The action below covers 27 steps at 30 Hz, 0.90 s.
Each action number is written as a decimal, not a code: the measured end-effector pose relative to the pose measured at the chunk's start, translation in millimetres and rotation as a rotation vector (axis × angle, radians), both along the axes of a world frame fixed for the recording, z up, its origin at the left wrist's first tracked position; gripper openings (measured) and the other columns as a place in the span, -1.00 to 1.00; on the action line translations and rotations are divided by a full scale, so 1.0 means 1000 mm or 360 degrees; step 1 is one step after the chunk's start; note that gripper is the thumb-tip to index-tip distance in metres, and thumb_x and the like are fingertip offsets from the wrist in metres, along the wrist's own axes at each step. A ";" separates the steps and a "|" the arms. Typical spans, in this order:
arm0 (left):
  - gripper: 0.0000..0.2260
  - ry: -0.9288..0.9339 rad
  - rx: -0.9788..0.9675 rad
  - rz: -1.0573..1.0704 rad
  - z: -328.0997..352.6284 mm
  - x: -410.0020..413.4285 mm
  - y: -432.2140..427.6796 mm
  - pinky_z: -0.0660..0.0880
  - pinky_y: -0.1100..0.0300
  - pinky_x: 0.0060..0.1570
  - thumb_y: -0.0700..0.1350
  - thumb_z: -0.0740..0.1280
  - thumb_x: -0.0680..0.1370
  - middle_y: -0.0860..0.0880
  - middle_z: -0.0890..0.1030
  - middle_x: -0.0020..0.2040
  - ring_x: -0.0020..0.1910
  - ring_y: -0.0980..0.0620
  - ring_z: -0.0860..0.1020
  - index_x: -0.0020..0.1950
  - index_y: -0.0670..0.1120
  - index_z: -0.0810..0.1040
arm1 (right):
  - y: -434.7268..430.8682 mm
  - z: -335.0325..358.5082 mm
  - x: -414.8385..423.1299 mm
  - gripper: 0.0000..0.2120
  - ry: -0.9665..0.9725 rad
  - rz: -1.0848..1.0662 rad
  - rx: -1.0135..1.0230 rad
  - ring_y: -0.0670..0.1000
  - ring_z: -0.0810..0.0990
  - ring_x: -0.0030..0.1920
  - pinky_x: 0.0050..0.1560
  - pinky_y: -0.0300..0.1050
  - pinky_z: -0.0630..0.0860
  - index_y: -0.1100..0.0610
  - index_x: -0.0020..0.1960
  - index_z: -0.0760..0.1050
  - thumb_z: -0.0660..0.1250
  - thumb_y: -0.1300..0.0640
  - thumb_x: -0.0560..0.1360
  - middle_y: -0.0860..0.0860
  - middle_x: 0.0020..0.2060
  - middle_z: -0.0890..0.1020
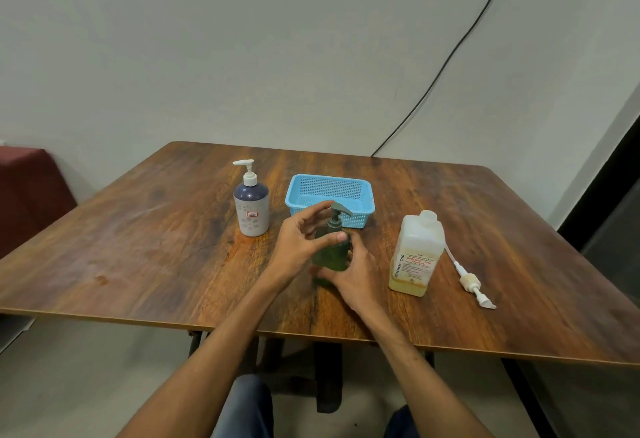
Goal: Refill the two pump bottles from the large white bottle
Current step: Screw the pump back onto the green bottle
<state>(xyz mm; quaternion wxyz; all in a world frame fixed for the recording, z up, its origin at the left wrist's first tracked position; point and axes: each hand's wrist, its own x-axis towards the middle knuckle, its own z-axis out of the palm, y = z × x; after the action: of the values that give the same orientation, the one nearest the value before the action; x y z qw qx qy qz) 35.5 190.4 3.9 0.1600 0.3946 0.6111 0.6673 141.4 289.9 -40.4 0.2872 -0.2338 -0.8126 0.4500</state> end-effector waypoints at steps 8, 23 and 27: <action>-0.39 0.0145 -0.0296 -0.0043 -0.027 -0.004 -0.031 0.53 -0.01 0.32 -0.08 0.52 0.46 0.03 0.58 0.35 0.30 0.11 0.57 0.48 -0.05 0.42 | 0.018 0.011 0.017 -0.29 -0.0042 0.0263 -0.0101 -0.11 0.53 0.30 0.23 -0.21 0.52 -0.11 0.45 0.35 0.59 0.04 0.39 -0.12 0.33 0.53; -0.51 0.0255 -0.0106 0.0215 0.027 -0.057 0.002 0.54 0.33 0.16 -0.25 0.37 0.59 0.02 0.55 0.32 0.21 0.18 0.55 0.52 -0.10 0.39 | 0.029 0.075 -0.067 -0.38 0.0206 0.0043 -0.0119 -0.02 0.65 0.08 0.04 -0.11 0.64 0.05 0.34 0.49 0.62 0.21 0.33 -0.05 0.13 0.64; -0.52 0.0254 -0.0102 0.0328 0.033 -0.083 0.030 0.50 0.02 0.35 -0.29 0.33 0.61 -0.09 0.54 0.39 0.35 -0.01 0.52 0.52 -0.10 0.37 | 0.043 0.086 -0.106 -0.44 0.0215 -0.0057 -0.0051 0.05 0.61 0.12 0.15 0.06 0.61 0.09 0.30 0.51 0.59 0.24 0.35 -0.03 0.12 0.62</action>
<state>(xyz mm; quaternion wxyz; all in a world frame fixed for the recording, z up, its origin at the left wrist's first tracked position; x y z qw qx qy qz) -47.2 220.3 37.2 0.0538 0.3763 0.6801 0.6268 35.0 333.0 45.3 0.3456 -0.2220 -0.7798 0.4725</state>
